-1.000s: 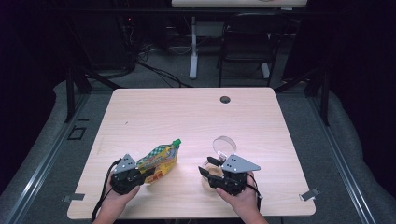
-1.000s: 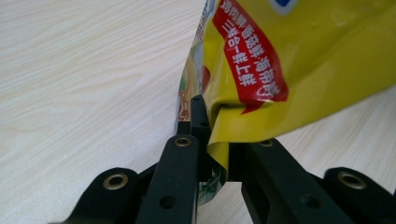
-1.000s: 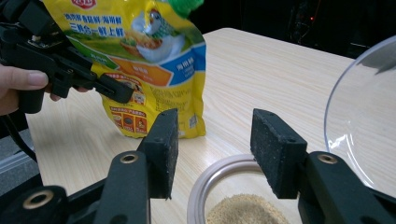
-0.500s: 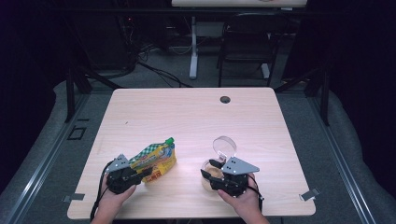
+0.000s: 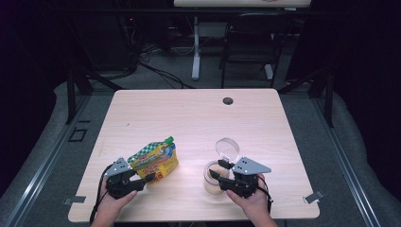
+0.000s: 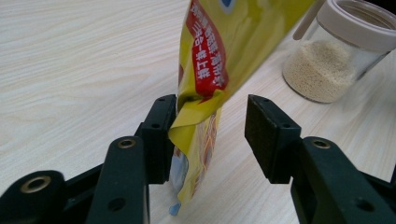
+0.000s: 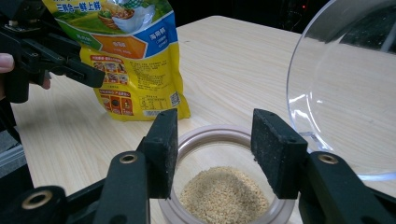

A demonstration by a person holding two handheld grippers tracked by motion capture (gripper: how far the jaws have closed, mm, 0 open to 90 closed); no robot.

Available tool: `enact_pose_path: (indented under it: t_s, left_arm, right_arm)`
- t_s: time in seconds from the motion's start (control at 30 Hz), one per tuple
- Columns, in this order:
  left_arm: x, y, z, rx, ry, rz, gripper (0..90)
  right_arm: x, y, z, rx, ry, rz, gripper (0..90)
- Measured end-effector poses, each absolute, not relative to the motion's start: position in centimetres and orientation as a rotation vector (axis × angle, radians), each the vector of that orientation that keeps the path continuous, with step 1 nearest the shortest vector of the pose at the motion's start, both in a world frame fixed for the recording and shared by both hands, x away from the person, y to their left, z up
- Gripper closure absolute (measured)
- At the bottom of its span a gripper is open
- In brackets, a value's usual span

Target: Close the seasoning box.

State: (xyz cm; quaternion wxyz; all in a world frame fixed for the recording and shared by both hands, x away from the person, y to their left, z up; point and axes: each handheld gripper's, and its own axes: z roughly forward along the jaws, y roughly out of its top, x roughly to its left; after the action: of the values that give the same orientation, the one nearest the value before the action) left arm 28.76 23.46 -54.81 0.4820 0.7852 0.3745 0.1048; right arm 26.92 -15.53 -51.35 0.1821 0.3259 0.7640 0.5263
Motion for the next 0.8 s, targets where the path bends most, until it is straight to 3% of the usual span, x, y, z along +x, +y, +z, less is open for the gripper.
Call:
enact_pose_path:
  t_s: [0.7, 0.8]
  left_arm:
    - [28.3, 24.7, -54.0, 1.897, 0.911, 0.292, 42.8]
    - [28.0, 24.8, -53.9, 1.891, 0.919, 0.349, 42.7]
  right_arm:
    - [26.8, -15.6, -51.3, 0.935, 2.167, 1.5, 48.5]
    - [26.9, -15.6, -51.3, 0.932, 2.18, 1.469, 48.1]
